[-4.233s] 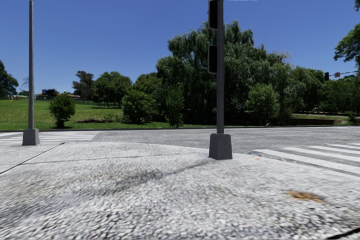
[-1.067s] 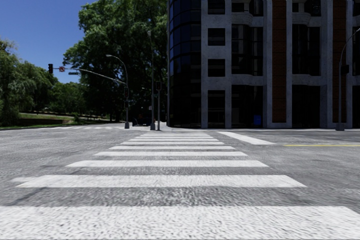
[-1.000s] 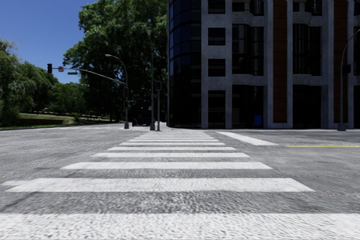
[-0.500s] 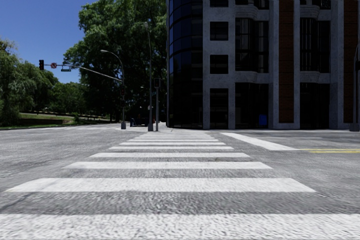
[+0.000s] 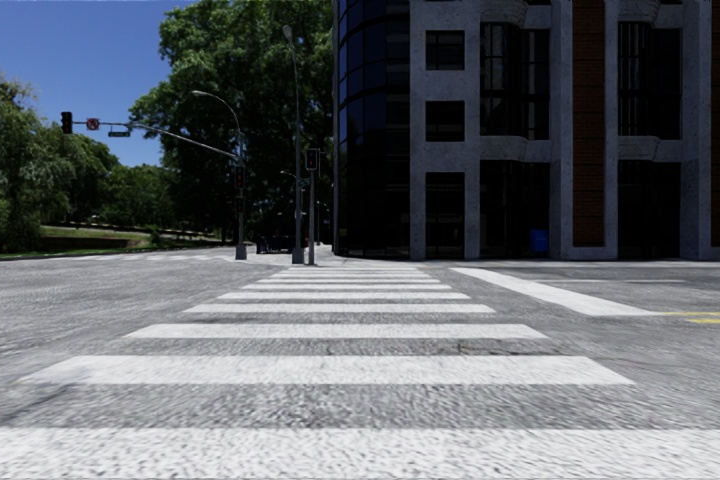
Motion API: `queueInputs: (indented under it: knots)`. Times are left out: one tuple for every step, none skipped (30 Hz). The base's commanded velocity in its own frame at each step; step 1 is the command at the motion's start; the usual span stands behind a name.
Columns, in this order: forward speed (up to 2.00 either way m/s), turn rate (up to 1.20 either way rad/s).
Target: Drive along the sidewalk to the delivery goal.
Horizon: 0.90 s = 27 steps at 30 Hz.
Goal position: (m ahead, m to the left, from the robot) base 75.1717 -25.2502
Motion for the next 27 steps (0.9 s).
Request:
queueInputs:
  knots:
    - [2.0, 0.26]
    - [2.0, 0.3]
    - [2.0, 0.3]
    - [2.0, 0.31]
    - [2.0, 0.16]
    - [2.0, 0.0]
    - [2.0, 0.0]
    - [2.0, 0.0]
    - [2.0, 0.0]
    - [2.0, 0.0]
    - [2.0, 0.0]
    - [2.0, 0.0]
    - [2.0, 0.0]
    - [2.0, 0.0]
    - [2.0, 0.0]
    - [2.0, 0.0]
    - [2.0, 0.0]
    - [2.0, 0.0]
    - [2.0, 0.0]
    - [2.0, 0.0]
    - [2.0, 0.0]
    - [2.0, 0.0]
    - [2.0, 0.0]
    - [2.0, 0.0]
    - [2.0, 0.0]
    - [2.0, 0.0]
    - [2.0, 0.0]
